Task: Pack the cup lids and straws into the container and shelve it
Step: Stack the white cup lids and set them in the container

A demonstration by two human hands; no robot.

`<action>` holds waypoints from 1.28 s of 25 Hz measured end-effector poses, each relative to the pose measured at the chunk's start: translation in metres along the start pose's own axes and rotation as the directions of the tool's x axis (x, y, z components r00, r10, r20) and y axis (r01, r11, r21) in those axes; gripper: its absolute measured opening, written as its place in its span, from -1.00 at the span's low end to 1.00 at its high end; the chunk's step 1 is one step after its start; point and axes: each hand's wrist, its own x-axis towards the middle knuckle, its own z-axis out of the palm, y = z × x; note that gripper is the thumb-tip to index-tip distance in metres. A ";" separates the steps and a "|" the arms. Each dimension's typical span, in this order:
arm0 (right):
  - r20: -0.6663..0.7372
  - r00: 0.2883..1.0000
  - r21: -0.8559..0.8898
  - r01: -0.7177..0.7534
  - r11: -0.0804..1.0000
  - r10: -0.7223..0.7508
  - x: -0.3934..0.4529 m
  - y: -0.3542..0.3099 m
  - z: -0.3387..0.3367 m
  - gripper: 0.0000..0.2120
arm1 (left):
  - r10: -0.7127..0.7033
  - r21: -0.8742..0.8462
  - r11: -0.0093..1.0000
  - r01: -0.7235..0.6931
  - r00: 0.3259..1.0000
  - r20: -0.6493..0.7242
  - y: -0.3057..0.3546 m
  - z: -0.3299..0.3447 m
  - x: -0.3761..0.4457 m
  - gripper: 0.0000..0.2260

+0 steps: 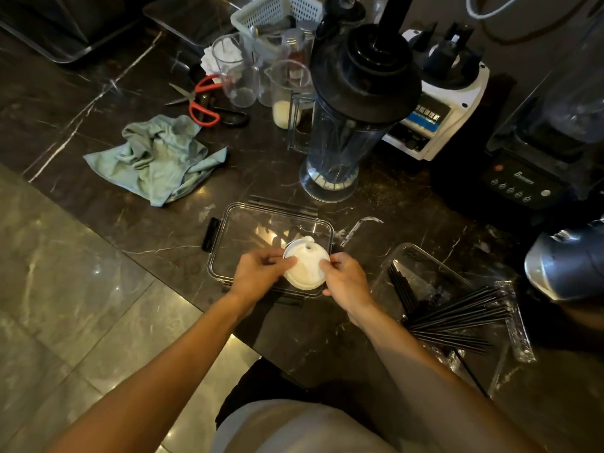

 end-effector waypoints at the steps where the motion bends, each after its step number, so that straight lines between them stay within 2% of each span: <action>1: -0.007 1.000 -0.028 0.015 0.999 -0.016 0.002 0.001 0.002 -0.75 | 0.013 0.008 1.000 -0.013 1.000 0.000 0.001 0.001 0.001 -0.92; 8: 0.011 0.999 -0.117 0.033 0.993 -0.032 0.007 -0.008 0.010 -0.76 | 0.000 0.090 0.996 0.001 1.000 -0.013 -0.007 -0.006 0.009 -0.91; 12: -0.006 0.999 -0.147 0.050 0.988 -0.051 0.011 -0.010 0.012 -0.84 | 0.026 0.095 0.995 -0.020 0.998 -0.063 -0.010 -0.003 0.011 -0.86; 15: -0.024 0.998 -0.127 0.057 0.990 -0.061 0.013 -0.013 0.010 -0.82 | 0.053 0.096 0.994 -0.044 0.994 -0.093 -0.009 -0.002 0.014 -0.92; 18: -0.060 0.997 -0.126 0.049 0.991 -0.057 0.016 -0.012 0.008 -0.79 | 0.062 0.134 0.989 -0.053 0.996 -0.061 -0.010 -0.002 0.018 -0.90; 23: -0.038 0.998 -0.159 0.049 0.986 -0.056 0.020 -0.008 0.009 -0.80 | 0.099 0.205 0.975 -0.088 0.994 -0.043 -0.007 0.002 0.021 -0.94; 28: -0.023 0.999 -0.186 0.031 0.982 -0.035 0.022 -0.005 0.008 -0.83 | 0.046 0.263 0.964 -0.041 0.999 -0.015 -0.014 -0.007 0.026 -0.83; 32: -0.027 0.998 -0.271 0.046 0.962 -0.056 0.028 -0.002 0.013 -0.80 | 0.021 0.346 0.938 -0.018 1.000 -0.006 -0.011 -0.009 0.028 -0.87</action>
